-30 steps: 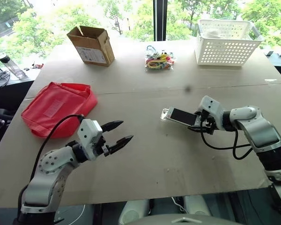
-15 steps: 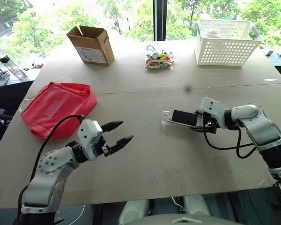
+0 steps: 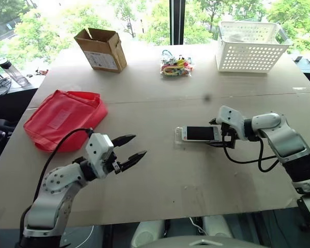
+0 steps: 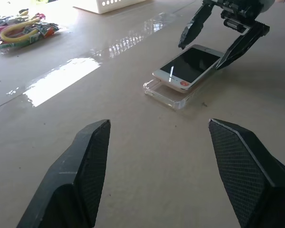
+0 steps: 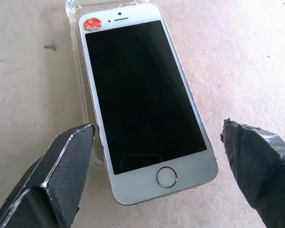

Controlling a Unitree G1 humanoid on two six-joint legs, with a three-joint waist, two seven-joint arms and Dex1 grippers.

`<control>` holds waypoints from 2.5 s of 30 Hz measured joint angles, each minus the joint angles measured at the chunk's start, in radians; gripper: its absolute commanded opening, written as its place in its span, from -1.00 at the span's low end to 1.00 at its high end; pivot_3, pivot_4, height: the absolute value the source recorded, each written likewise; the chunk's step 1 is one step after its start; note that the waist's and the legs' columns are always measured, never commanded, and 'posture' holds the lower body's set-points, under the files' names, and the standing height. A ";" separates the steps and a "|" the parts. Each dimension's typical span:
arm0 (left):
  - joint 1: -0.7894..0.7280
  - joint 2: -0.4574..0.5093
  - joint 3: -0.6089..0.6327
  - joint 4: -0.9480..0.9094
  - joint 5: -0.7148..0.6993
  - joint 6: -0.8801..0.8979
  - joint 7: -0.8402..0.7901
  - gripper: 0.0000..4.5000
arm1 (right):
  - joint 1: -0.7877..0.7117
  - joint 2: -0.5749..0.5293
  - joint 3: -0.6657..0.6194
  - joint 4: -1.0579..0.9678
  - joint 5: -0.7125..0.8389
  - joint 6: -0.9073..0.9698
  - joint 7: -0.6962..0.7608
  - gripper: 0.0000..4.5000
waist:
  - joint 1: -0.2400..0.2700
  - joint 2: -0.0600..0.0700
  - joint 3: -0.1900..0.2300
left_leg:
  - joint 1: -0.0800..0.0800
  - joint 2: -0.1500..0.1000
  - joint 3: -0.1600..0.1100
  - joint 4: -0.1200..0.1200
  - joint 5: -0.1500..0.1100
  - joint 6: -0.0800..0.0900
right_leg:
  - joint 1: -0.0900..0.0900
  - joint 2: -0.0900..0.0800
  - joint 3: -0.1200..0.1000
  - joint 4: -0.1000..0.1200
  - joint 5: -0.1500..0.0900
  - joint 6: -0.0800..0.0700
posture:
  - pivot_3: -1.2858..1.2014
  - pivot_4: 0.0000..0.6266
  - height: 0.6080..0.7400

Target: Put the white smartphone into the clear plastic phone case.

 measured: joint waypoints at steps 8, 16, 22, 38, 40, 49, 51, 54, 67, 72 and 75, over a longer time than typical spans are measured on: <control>0.001 -0.001 0.000 0.000 0.000 -0.007 0.002 0.50 | 0.000 -0.002 0.000 0.007 0.001 -0.011 0.036 0.99 | 0.000 0.000 0.000 | 0.000 0.000 0.000 0.000 0.000 0.000 | 0.000 0.000 0.000 0.000 0.000 0.000 | 0.03 -0.52 0.89; 0.002 -0.004 0.000 0.000 0.001 -0.011 0.010 0.50 | 0.000 -0.020 0.000 -0.005 0.026 -0.021 0.088 0.41 | 0.000 0.000 0.000 | 0.000 0.000 0.000 0.000 0.000 0.000 | 0.000 0.000 0.000 0.000 0.000 0.000 | 0.03 -0.52 0.89; 0.002 -0.004 -0.001 0.000 0.001 -0.012 0.009 0.50 | 0.000 -0.018 0.000 0.003 0.020 -0.051 0.078 0.41 | 0.000 0.000 0.000 | 0.000 0.000 0.000 0.000 0.000 0.000 | 0.000 0.000 0.000 0.000 0.000 0.000 | 0.03 -0.52 0.89; 0.002 -0.004 0.000 0.000 0.000 -0.013 0.009 0.50 | -0.031 0.003 0.008 0.057 0.004 -0.051 0.077 0.96 | 0.000 0.000 0.000 | 0.000 0.000 0.000 0.000 0.000 0.000 | 0.000 0.000 0.000 0.000 0.000 0.000 | 0.03 -0.52 0.89; 0.002 -0.004 0.000 0.000 -0.005 -0.013 0.005 0.50 | -0.031 0.007 0.009 0.069 -0.005 -0.052 0.069 0.96 | 0.000 0.000 0.000 | 0.000 0.000 0.000 0.000 0.000 0.000 | 0.000 0.000 0.000 0.000 0.000 0.000 | 0.03 -0.52 0.89; 0.008 0.016 0.016 -0.006 -0.084 0.013 -0.053 0.50 | -0.044 0.015 0.012 0.080 -0.013 -0.052 0.076 0.96 | -0.001 0.000 0.000 | 0.000 0.000 0.000 0.000 0.000 0.000 | 0.000 0.000 0.000 0.000 0.000 0.000 | 0.03 -0.52 0.89; 0.007 0.021 0.019 -0.007 -0.097 0.021 -0.064 0.50 | -0.052 0.020 0.013 0.084 -0.013 -0.052 0.079 0.73 | -0.001 0.000 0.000 | 0.000 0.000 0.000 0.000 0.000 0.000 | 0.000 0.000 0.000 0.000 0.000 0.000 | 0.03 -0.52 0.89; 0.006 0.036 0.023 -0.010 -0.115 0.030 -0.078 0.60 | -0.054 0.021 0.013 0.088 -0.012 -0.053 0.083 0.21 | -0.001 0.000 0.000 | 0.000 0.000 0.000 0.000 0.000 0.000 | 0.000 0.000 0.000 0.000 0.000 0.000 | 0.03 -0.52 0.89; -0.024 0.048 0.051 -0.020 -0.151 0.060 -0.076 1.00 | -0.054 0.020 0.012 0.093 -0.008 -0.057 0.103 0.18 | -0.001 0.000 0.000 | 0.000 0.000 0.000 0.000 0.000 0.000 | 0.000 0.000 0.000 0.000 0.000 0.000 | 0.03 -0.52 0.89; -0.030 0.047 0.051 -0.026 -0.151 0.062 -0.063 1.00 | -0.053 0.017 0.012 0.066 0.010 -0.049 0.127 0.18 | -0.001 0.000 0.000 | 0.000 0.000 0.000 0.000 0.000 0.000 | 0.000 0.000 0.000 0.000 0.000 0.000 | 0.03 -0.52 0.89; -0.031 0.047 0.051 -0.043 -0.151 0.072 -0.050 1.00 | -0.048 0.015 0.013 0.055 0.010 -0.048 0.127 0.18 | -0.001 0.000 0.000 | 0.000 0.000 0.000 0.000 0.000 0.000 | 0.000 0.000 0.000 0.000 0.000 0.000 | 0.03 -0.52 0.89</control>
